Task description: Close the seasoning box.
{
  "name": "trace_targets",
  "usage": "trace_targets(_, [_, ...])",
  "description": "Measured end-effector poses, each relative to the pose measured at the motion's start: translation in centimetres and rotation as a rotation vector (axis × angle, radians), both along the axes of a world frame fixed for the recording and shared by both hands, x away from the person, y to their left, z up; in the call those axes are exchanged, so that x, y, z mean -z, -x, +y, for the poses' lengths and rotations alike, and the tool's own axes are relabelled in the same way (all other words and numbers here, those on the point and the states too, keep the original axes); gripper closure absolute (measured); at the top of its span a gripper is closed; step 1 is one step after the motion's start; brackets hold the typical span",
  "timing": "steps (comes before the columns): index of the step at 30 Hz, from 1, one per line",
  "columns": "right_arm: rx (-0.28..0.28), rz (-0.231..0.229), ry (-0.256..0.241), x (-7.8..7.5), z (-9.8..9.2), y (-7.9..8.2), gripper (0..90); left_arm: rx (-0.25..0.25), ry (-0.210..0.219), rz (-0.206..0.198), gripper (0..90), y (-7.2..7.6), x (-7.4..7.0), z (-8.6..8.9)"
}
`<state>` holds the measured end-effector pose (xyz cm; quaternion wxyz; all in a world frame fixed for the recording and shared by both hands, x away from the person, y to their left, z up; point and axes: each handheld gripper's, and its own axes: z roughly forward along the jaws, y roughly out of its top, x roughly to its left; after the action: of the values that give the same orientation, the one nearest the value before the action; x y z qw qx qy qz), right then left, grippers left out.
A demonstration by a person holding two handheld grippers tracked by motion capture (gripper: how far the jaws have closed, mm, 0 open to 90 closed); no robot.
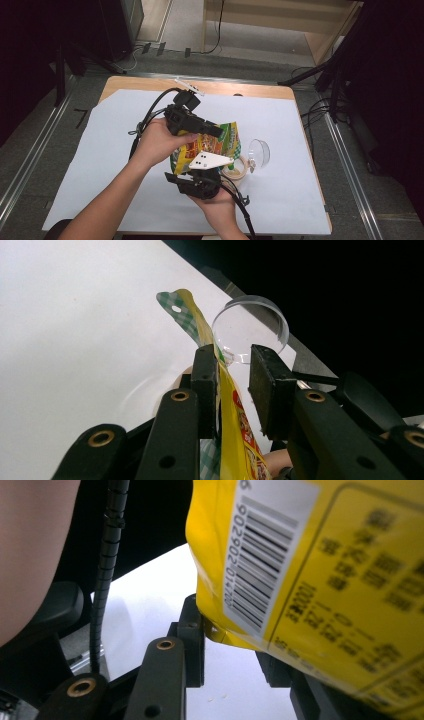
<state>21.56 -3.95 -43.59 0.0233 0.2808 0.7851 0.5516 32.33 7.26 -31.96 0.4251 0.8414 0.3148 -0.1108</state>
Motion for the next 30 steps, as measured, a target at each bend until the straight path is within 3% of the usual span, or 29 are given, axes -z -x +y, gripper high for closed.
trace_targets(9, [-0.002, -0.019, 0.001, -0.12, -0.03, 0.19, 69.8, -0.006, -0.005, -0.023, 73.9, 0.44, -0.32, -0.02])
trace_targets(30, [-0.003, -0.004, 0.004, -0.09, -0.13, 0.48, 69.9, -0.003, -0.003, -0.003, 73.8, 0.06, 0.28, -0.06])
